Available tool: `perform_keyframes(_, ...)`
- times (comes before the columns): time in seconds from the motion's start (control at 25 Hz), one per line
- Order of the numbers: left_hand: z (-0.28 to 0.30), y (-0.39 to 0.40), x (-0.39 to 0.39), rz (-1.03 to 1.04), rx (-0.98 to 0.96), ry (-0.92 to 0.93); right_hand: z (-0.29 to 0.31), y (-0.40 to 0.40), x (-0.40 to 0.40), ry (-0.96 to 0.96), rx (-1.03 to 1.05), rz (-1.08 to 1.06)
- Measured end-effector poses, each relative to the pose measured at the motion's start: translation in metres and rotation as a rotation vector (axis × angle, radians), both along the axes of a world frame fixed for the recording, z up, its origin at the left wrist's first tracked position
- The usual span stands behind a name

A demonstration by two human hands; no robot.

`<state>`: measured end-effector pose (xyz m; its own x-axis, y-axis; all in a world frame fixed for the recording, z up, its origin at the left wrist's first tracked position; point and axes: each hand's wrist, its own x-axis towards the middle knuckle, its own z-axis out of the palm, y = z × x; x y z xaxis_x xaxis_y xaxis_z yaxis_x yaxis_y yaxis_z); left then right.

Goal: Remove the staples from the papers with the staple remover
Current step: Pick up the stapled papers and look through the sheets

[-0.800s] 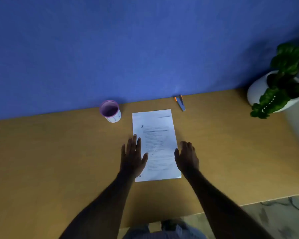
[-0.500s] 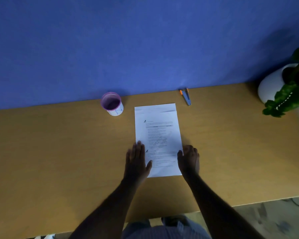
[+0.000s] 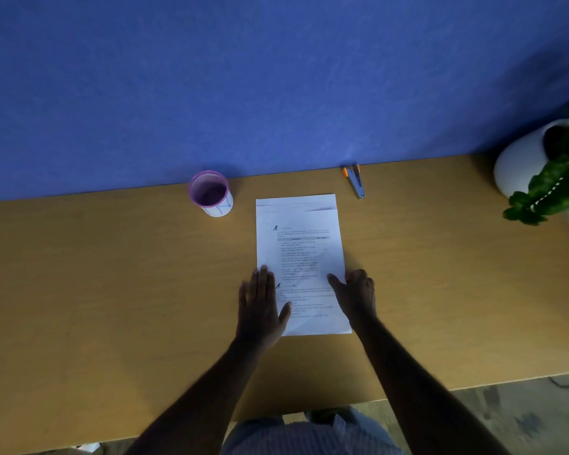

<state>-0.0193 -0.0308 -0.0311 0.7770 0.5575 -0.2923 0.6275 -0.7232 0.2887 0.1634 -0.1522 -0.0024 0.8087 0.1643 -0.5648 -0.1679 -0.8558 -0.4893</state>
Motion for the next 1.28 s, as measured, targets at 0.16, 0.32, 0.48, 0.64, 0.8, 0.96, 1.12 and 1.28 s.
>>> perform_keyframes(0.16, -0.003, 0.001, -0.001, -0.008, 0.003, -0.008, 0.001, 0.000, 0.002, 0.102, 0.130, -0.134)
perform_keyframes(0.32, -0.001, 0.005, -0.002, 0.010, -0.014, -0.073, -0.002, -0.005, 0.003, 0.073, 0.166, -0.045)
perform_keyframes(0.48, 0.016, 0.024, 0.014, 0.366, -0.295, -0.257, 0.007, -0.015, 0.010, 0.141, 0.339, -0.135)
perform_keyframes(0.64, 0.064, 0.081, 0.044, 0.989, -0.971, -0.551, 0.026, -0.034, 0.011, 0.228, 0.476, -0.178)
perform_keyframes(0.8, 0.106, 0.100, 0.052, 0.892, -1.165, -0.743, 0.043, -0.052, 0.006, 0.306, 0.582, -0.145)
perform_keyframes(0.96, 0.132, 0.089, 0.052, 0.901, -1.141, -0.811, 0.055, -0.052, 0.001, 0.147, 0.516, -0.105)
perform_keyframes(1.12, 0.149, 0.070, 0.052, 0.904, -1.173, -0.776, 0.084, -0.030, -0.014, -0.231, 0.455, -0.026)
perform_keyframes(1.28, 0.164, 0.051, 0.049, 0.871, -1.267, -0.766, 0.124, 0.012, -0.048, -0.273, 0.599, 0.168)
